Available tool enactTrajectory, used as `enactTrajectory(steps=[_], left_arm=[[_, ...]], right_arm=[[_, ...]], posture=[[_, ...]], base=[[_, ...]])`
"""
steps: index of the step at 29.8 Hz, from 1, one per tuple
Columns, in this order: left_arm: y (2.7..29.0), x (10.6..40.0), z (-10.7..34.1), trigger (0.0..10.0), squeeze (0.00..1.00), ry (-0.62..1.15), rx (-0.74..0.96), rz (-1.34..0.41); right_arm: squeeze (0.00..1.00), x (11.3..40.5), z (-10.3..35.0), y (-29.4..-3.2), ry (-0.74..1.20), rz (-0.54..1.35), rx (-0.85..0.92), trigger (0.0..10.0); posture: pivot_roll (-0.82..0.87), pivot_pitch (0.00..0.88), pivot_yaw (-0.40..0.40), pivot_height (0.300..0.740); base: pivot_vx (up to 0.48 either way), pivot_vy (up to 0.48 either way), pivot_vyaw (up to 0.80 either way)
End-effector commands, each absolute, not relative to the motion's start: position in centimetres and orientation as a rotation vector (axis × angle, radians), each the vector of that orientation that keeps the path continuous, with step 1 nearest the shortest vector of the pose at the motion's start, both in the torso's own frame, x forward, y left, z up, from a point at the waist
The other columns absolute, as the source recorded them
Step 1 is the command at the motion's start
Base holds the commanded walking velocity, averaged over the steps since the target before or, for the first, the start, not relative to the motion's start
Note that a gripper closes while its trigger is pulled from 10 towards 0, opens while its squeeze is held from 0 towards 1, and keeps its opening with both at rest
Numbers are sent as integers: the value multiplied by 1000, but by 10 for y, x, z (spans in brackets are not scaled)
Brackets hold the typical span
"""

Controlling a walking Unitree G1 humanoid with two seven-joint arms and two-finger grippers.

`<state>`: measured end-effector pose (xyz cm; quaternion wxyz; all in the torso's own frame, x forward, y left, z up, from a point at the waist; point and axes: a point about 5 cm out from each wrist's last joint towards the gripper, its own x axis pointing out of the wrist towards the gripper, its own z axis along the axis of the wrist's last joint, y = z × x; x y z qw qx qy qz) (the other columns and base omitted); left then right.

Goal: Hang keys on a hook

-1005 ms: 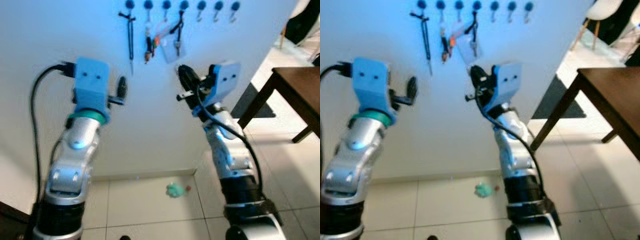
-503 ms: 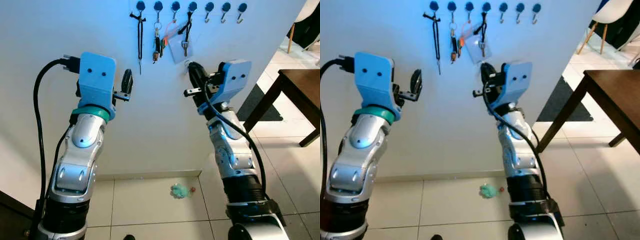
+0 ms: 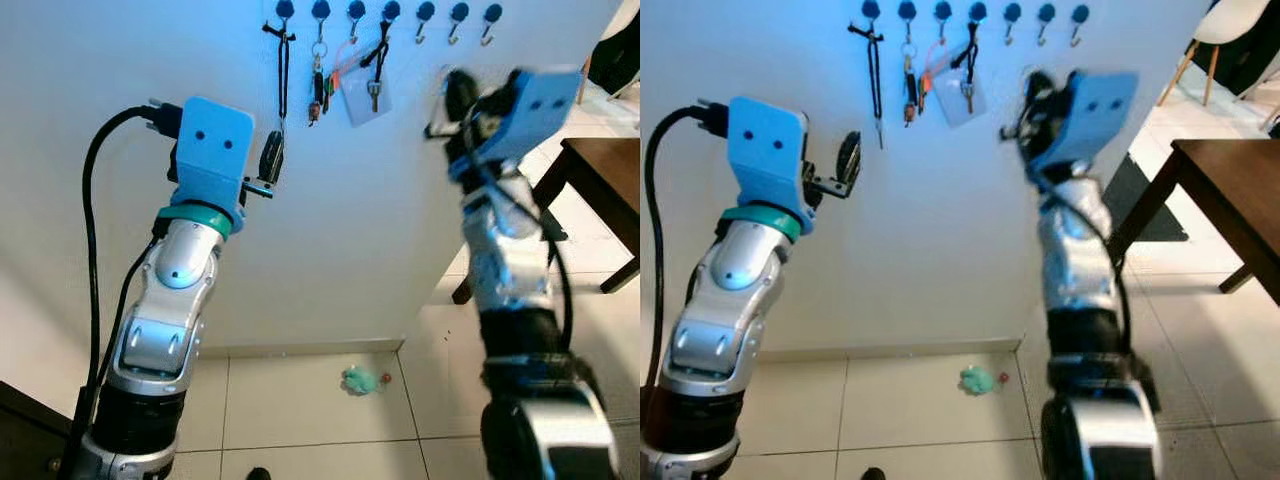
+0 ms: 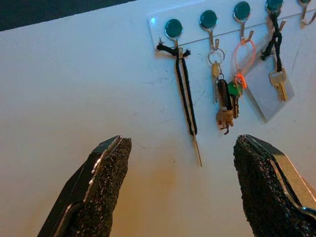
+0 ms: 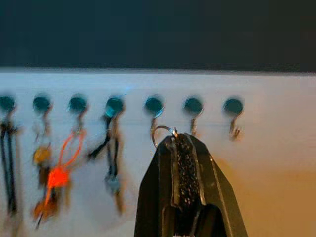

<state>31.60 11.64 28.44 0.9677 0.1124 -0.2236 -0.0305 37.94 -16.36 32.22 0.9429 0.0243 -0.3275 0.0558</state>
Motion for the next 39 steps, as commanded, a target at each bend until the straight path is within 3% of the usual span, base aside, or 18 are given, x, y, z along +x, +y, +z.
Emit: enactTrajectory(steps=[1, 11, 19, 31, 39], left_arm=[[113, 317, 286, 10000, 0, -468, 241, -71], [119, 312, 289, 10000, 0, -480, 244, -57], [122, 302, 285, 10000, 0, -485, 204, -77], [123, 292, 267, 10000, 0, -440, 200, -129], [116, 297, 271, 10000, 0, -457, 201, -148]], right_arm=[[0, 387, 322, -165, -644, 119, 86, 10000], [0, 408, 327, -142, -543, 200, 198, 10000], [0, 389, 310, -114, -645, 357, 55, 10000], [0, 330, 254, -129, -657, 265, -67, 10000], [0, 328, 249, -123, -636, 261, -43, 10000]], posture=[[-109, 64, 31, 740], [-75, 84, 25, 740], [-72, 82, 17, 740], [-128, 76, 39, 740], [-140, 58, 44, 740]], base=[[0, 0, 0], [0, 0, 0], [0, 0, 0], [0, 0, 0], [0, 0, 0]])
